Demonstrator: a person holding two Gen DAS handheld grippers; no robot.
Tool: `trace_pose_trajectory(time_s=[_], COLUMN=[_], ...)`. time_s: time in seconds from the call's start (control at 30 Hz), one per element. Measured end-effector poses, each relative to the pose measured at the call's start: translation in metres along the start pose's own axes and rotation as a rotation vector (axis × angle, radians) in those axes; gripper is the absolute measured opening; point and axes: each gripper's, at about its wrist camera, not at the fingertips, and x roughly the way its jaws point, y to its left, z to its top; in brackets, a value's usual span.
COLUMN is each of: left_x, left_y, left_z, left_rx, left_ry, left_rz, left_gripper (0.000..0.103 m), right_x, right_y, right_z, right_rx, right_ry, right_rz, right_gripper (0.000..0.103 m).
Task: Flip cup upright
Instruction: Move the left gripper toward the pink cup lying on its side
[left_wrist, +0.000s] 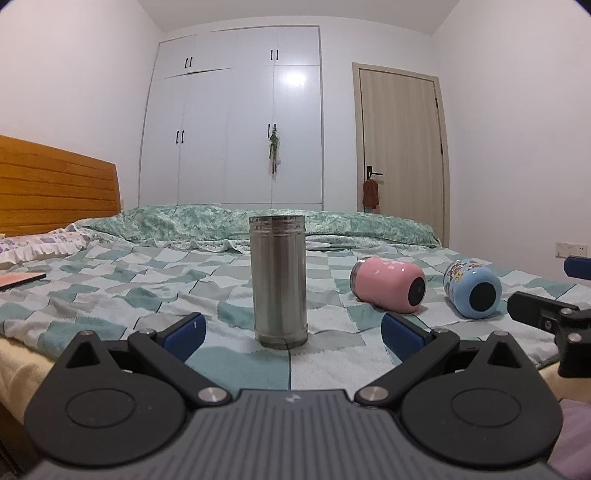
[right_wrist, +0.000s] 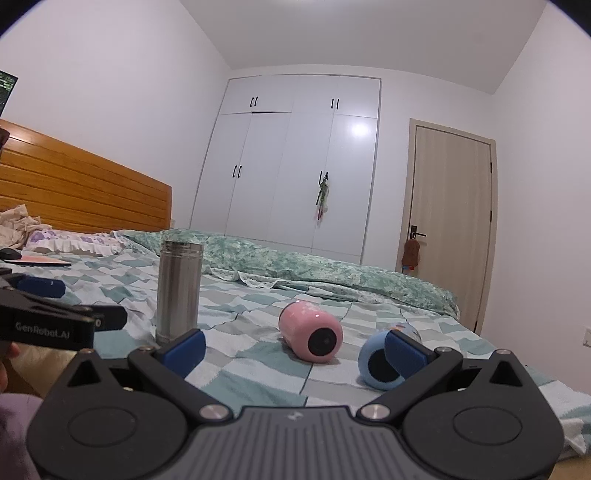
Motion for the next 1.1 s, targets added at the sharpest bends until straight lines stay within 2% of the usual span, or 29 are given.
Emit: trace_pose_trajectory(time_s=[0.27,0.63,0.9,1.1], left_x=[0.032,0.093,0.14,0.178], left_y=[-0.015,-0.057,-0.08,-0.102], left_z=[0.023,0.043,0.053,0.073], left_rx=[0.044,0.133,0.155,0.174], left_ry=[0.031,0.1,0.161,0.226], left_rz=[-0.084,-0.212,-0.245,-0.248], left_gripper=[0.103,0.103,0.103,0.103], right_x=[0.036,0.083,0.116,0.137], right_y=[-0.013,-0.056,-0.086,-0.116], right_z=[0.01,0.03,0.037,0.031], right_rx=[-0.004,-0.032,-0.059,-0.063], right_ry=[0.019,0.092,0.13,0.158], right_rz=[-0.037,-0.042,-0.04,-0.053], right_gripper=[0.103,0.103,0.103,0.103])
